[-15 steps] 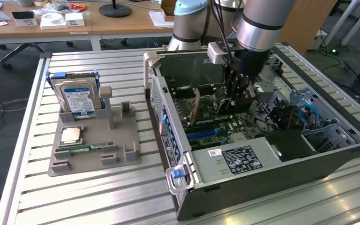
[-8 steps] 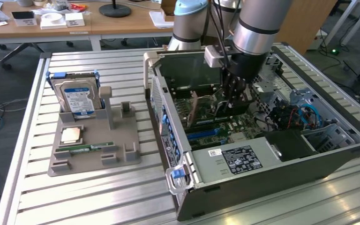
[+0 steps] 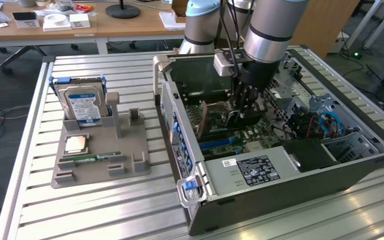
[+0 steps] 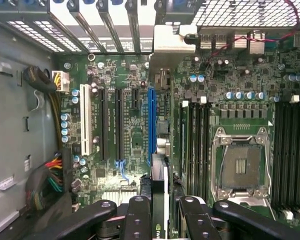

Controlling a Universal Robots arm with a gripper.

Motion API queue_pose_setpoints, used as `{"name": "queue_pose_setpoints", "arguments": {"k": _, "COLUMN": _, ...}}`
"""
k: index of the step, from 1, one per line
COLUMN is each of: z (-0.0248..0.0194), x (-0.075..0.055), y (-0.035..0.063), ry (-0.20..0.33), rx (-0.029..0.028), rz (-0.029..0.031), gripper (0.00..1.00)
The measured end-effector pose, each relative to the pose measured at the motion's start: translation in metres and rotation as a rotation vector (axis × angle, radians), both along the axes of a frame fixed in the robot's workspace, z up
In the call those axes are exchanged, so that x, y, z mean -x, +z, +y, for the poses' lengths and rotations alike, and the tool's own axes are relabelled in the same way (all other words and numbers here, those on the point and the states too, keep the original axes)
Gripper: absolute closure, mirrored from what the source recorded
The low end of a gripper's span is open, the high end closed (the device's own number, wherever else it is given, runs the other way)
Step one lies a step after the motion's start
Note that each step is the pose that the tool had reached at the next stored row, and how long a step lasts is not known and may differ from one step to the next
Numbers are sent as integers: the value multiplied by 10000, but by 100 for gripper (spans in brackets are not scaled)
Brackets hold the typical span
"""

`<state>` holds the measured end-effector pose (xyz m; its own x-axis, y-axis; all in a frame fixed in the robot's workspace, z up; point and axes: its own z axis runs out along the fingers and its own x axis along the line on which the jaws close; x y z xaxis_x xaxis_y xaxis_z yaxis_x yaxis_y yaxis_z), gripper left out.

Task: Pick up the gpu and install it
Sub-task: 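Insert the gpu into the slot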

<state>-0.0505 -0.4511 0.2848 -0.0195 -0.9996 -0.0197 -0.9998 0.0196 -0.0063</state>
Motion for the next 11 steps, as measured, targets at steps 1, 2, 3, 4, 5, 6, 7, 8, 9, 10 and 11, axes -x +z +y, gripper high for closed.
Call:
{"name": "queue_pose_setpoints", "arguments": {"k": 1, "z": 0, "x": 5, "y": -9, "ry": 6, "rx": 0, "rz": 0, "gripper": 74}}
{"name": "queue_pose_setpoints", "arguments": {"k": 2, "z": 0, "x": 6, "y": -11, "ry": 10, "rx": 1, "rz": 1, "gripper": 74}}
{"name": "queue_pose_setpoints", "arguments": {"k": 3, "z": 0, "x": 6, "y": -11, "ry": 12, "rx": 2, "rz": 1, "gripper": 74}}
{"name": "queue_pose_setpoints", "arguments": {"k": 4, "z": 0, "x": 6, "y": -11, "ry": 12, "rx": 3, "rz": 1, "gripper": 74}}
{"name": "queue_pose_setpoints", "arguments": {"k": 5, "z": 0, "x": 6, "y": -12, "ry": 12, "rx": 1, "rz": 1, "gripper": 74}}
{"name": "queue_pose_setpoints", "arguments": {"k": 6, "z": 0, "x": 7, "y": -12, "ry": 11, "rx": 0, "rz": 0, "gripper": 74}}
{"name": "queue_pose_setpoints", "arguments": {"k": 7, "z": -1, "x": 7, "y": -14, "ry": 11, "rx": -1, "rz": 0, "gripper": 74}}
{"name": "queue_pose_setpoints", "arguments": {"k": 8, "z": -3, "x": 8, "y": -18, "ry": 11, "rx": -4, "rz": -2, "gripper": 74}}
{"name": "queue_pose_setpoints", "arguments": {"k": 9, "z": -7, "x": 9, "y": -22, "ry": 9, "rx": -3, "rz": -1, "gripper": 74}}
{"name": "queue_pose_setpoints", "arguments": {"k": 10, "z": -13, "x": 10, "y": -27, "ry": 10, "rx": -1, "rz": 0, "gripper": 74}}
{"name": "queue_pose_setpoints", "arguments": {"k": 11, "z": -18, "x": 10, "y": -35, "ry": 12, "rx": -2, "rz": 0, "gripper": 74}}
